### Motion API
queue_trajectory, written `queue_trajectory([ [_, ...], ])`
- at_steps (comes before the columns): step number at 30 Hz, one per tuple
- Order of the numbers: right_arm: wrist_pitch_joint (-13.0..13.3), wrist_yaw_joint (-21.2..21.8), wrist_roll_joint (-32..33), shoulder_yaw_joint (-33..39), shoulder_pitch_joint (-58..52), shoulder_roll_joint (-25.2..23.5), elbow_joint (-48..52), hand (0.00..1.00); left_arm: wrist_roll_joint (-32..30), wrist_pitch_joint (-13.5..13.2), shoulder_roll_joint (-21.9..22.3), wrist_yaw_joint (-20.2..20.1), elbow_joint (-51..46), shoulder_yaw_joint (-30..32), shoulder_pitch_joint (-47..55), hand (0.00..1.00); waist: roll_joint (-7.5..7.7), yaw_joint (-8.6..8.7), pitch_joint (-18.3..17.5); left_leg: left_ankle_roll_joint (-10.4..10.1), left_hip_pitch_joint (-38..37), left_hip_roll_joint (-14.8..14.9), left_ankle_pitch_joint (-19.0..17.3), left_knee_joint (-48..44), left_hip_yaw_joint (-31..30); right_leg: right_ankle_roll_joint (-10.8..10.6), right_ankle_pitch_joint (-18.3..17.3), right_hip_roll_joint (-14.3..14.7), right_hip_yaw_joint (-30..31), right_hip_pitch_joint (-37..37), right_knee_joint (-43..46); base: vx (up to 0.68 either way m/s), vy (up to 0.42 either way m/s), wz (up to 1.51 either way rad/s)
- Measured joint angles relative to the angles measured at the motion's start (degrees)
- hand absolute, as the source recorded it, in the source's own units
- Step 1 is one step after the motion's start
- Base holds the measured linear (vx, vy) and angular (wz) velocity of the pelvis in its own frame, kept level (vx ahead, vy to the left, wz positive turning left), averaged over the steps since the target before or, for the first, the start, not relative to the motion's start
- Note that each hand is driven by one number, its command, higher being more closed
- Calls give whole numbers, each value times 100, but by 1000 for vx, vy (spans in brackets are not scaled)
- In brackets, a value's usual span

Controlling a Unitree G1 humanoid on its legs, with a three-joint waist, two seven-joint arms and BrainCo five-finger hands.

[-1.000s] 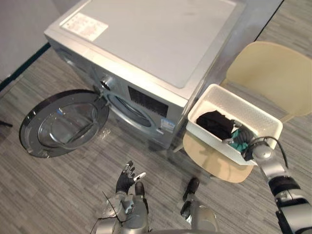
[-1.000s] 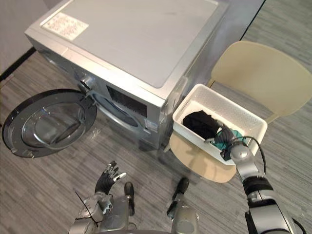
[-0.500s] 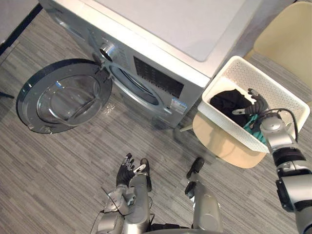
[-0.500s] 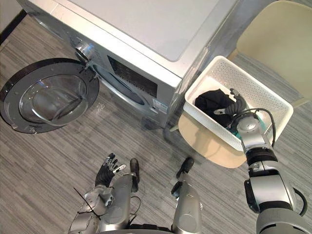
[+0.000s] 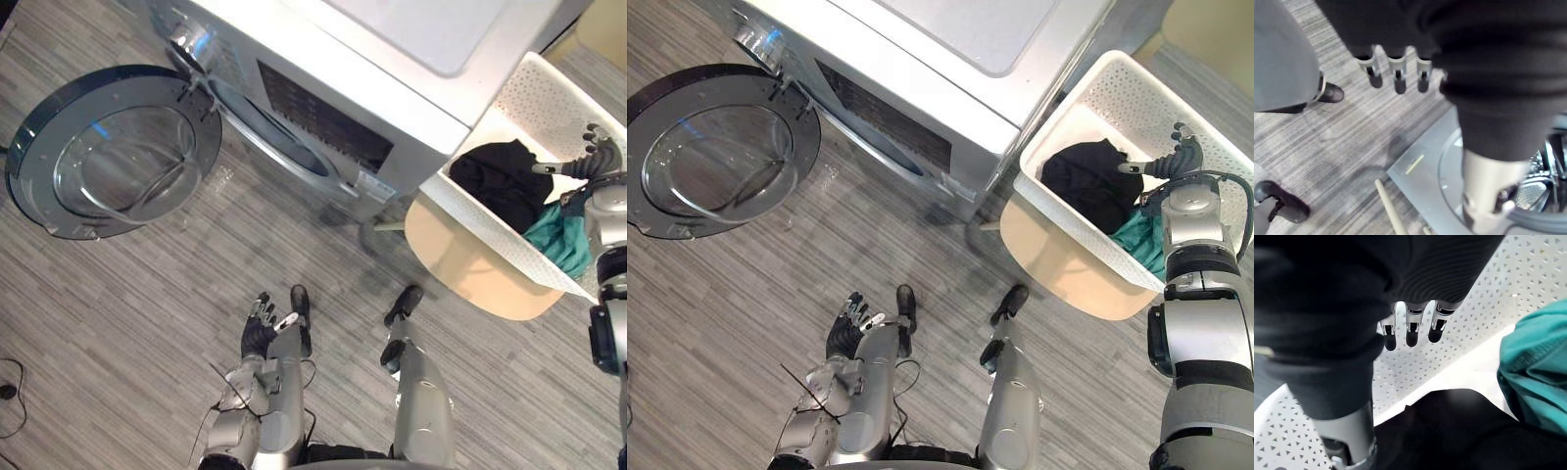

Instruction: Pick up the laundry basket with both hands and put the clothes into the washing machine.

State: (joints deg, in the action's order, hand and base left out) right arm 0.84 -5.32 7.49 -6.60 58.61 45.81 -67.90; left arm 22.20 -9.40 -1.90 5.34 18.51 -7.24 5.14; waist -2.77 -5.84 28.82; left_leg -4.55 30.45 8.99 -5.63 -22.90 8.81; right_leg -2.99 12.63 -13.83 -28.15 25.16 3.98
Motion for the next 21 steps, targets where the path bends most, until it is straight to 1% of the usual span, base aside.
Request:
queue_trajectory([
  [4,-1,7,39,0,-15,4,-195,0,28,3,15,12,6,-11,-28,0,-53,-13,30,14,265,9,-9,-107,-37,29,22,5,-14,203,16,-2,6,-1],
  [6,-1,10,41,0,-56,8,-274,0,30,1,17,24,8,-7,-61,0,-88,-46,47,25,376,12,-16,-160,-41,40,30,2,-6,301,36,-9,18,-4],
  [8,6,12,43,0,-206,7,-267,0,57,-1,22,106,11,-4,-153,0,-97,-128,51,27,510,21,-17,-206,-62,44,32,3,-9,418,79,0,0,0],
  [10,18,13,45,0,-272,0,-228,0,70,-1,23,121,17,-1,-172,0,-98,-142,52,29,588,21,-18,-239,-82,49,36,-2,-23,471,93,-13,13,3],
  [14,86,2,46,1,-492,-28,209,0,69,-2,23,135,140,18,-175,0,-98,-127,52,70,719,22,-44,-339,-83,53,38,-33,-10,591,175,-5,8,0],
  [21,123,-12,20,-128,-629,-236,407,0,71,-21,8,245,133,66,-177,0,-98,-134,51,74,1057,33,-45,-417,-229,62,43,-19,-156,760,187,-12,8,6],
])
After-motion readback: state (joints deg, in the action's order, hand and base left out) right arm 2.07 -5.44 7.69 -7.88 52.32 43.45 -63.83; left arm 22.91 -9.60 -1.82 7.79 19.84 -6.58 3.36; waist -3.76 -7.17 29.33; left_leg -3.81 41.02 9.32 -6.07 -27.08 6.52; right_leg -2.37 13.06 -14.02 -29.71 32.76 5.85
